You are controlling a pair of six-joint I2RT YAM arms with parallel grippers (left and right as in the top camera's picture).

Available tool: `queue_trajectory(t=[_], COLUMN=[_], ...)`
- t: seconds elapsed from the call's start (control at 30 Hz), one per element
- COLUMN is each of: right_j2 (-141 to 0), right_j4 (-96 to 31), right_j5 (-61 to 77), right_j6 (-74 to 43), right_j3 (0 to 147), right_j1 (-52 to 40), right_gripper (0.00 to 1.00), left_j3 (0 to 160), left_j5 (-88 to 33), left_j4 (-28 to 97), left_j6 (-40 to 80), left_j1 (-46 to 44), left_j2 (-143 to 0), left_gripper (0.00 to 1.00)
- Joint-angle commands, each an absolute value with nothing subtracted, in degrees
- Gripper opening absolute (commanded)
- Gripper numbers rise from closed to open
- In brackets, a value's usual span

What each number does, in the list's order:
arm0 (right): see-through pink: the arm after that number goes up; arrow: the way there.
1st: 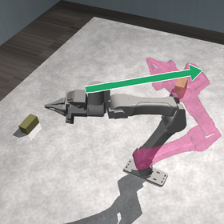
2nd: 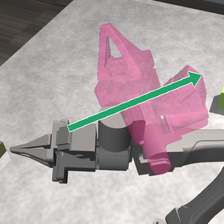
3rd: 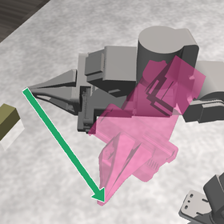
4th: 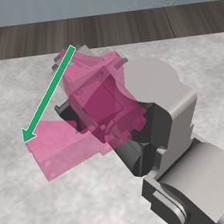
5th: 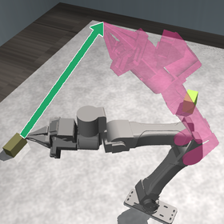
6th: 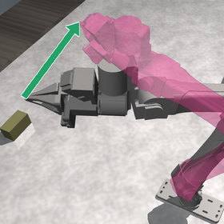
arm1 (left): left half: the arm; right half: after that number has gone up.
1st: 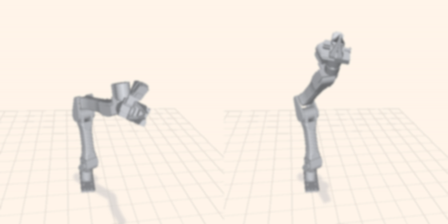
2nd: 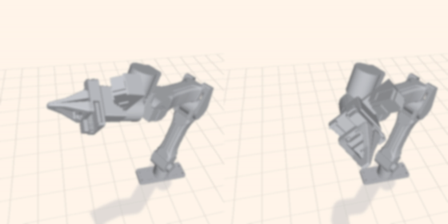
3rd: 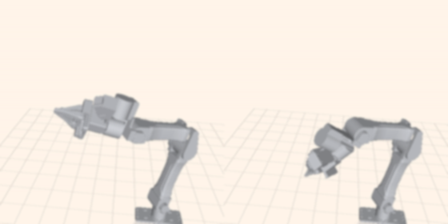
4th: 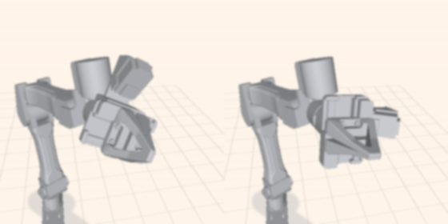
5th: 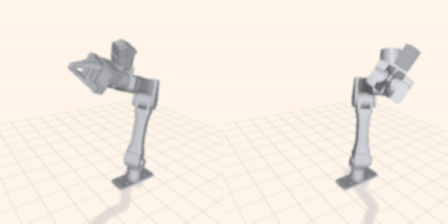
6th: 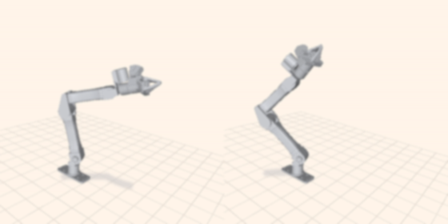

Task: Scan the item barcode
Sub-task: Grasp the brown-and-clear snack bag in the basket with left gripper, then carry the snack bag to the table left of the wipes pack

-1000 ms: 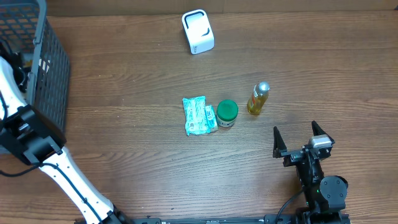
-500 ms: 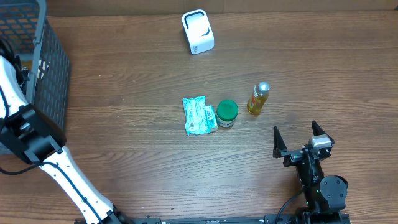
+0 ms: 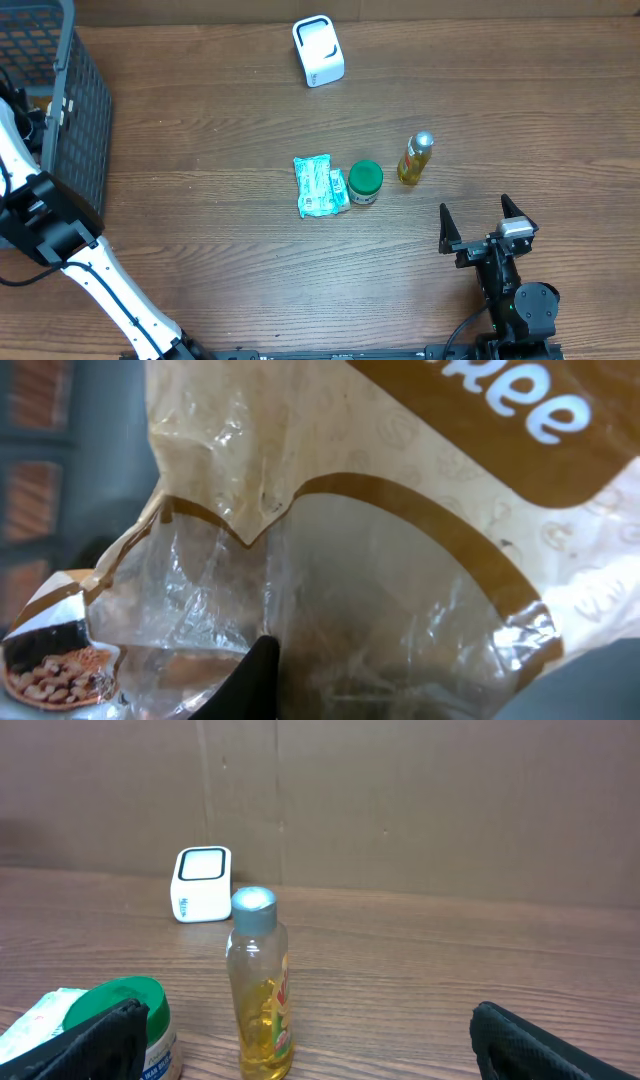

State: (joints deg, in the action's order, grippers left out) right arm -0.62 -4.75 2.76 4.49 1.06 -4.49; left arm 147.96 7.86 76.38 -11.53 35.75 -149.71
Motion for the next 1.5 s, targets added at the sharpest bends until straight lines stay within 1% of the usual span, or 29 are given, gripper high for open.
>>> queue_trajectory(t=[0.0,0.07,0.4,0.67,0.83,0.97,1.17,1.47], right_j2=[-0.16,-0.16,-0.16,-0.16,-0.16,-0.16,-0.16,-0.16], right_j4=[-4.64,-4.64,-4.64,-4.64,-4.64,-4.64,-4.64,-4.64], right_j5=[2.87,2.87,2.87,2.87,2.87,2.87,2.87,2.87], right_j6=[4.58,4.58,4.58,4.58,4.58,4.58,4.58,4.58], right_j3=[0.45,0.45,0.45,0.45,0.45,0.45,0.45,0.45], right_j1=[-4.25,-4.25,-4.25,-4.25,-4.25,-4.25,-4.25,-4.25], right_gripper=[1.00,1.00,1.00,1.00,1.00,1.00,1.00,1.00], left_j3=[153.32,154.71,154.71,154.71,154.71,154.71,154.19,147.00], left_j5=[-0.08,-0.16,-3.75,-10.07,-13.76,-13.76,-11.88,-12.27], left_j4=[78.76,79.24,78.83,80.40,83.66,87.37,96.23,96.79], left_j6=[-6.96,-3.81,2.33,9.63,10.17,10.74,10.70,10.74], left_j1=[35.20,35.20,35.20,35.09,34.39,32.16,27.09,16.05], left_j2=[-149.56,-146.17,-130.43,-116.71,-110.50,-107.87,-107.90,-108.03], left_gripper=[0.04,0.04,0.04,0.04,0.04,0.04,0.04,0.04])
